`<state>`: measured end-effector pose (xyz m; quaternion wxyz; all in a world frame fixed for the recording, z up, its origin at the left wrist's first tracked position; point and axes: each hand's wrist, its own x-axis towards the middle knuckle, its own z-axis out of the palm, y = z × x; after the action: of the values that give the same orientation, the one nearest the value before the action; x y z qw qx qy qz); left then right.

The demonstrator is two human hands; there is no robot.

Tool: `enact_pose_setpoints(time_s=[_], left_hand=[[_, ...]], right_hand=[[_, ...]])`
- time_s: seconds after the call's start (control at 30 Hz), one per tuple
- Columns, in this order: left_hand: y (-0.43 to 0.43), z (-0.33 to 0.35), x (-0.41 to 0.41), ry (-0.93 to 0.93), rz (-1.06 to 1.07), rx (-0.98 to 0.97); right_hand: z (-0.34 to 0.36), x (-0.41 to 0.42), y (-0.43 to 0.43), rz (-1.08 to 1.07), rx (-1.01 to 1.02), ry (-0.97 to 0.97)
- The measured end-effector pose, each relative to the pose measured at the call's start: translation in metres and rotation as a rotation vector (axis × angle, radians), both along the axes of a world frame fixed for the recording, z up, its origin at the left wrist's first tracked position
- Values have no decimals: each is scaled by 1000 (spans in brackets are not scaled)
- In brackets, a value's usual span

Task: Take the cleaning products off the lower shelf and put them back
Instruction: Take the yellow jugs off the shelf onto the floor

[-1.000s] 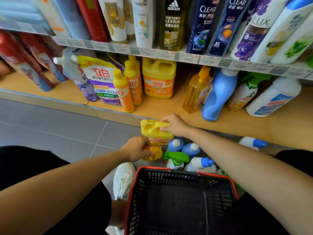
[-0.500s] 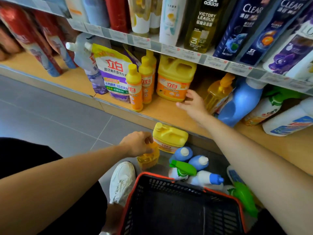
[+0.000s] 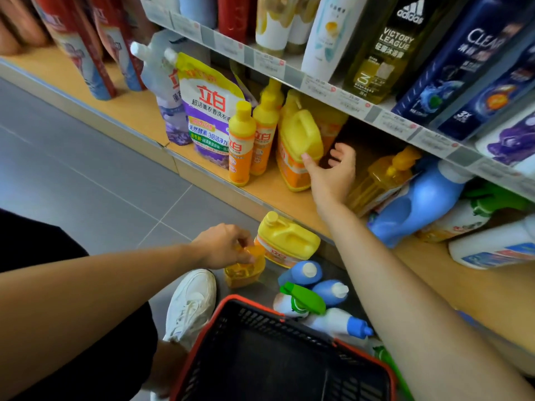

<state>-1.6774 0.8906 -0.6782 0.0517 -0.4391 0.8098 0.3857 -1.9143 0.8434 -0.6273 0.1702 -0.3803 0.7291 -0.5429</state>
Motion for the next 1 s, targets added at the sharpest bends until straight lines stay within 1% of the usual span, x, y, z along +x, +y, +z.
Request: enact_pose_setpoints(time_s=[0.07, 0.17, 0.23, 0.27, 0.37, 0.43, 0.5, 0.57, 0.73, 0.8, 0.87, 0.93, 1.0], left_hand=[[0, -1, 1, 10, 19, 15], [0, -1, 2, 13, 31, 22], [-1, 0, 2, 5, 23, 28], [-1, 0, 2, -2, 18, 32], [-2, 4, 1, -37, 10, 1], [-8, 13, -2, -33, 58, -43], [-16, 26, -6, 49, 150, -60], [-25, 42, -11, 154, 227, -60], [-39, 74, -25, 423, 406, -32], [-41, 86, -33, 538, 459, -39], [-42, 100, -40, 635, 490, -57], [-45, 114, -47, 679, 491, -57], [-46, 125, -53, 677, 475, -28]], right_hand=[[9, 1, -5, 49, -1, 30], [19, 8, -12, 188, 65, 214], [20, 15, -14, 231, 104, 242], [21, 16, -17, 236, 129, 201], [29, 14, -27, 250, 229, -49], [34, 7, -24, 285, 242, -154], [38, 0, -10, 298, 228, -197], [39, -6, 5, 291, 234, -166], [54, -22, 28, 323, 267, -3], [61, -28, 36, 372, 300, 72], [67, -31, 45, 381, 288, 129], [77, -32, 53, 369, 239, 153], [94, -33, 61, 384, 197, 168]])
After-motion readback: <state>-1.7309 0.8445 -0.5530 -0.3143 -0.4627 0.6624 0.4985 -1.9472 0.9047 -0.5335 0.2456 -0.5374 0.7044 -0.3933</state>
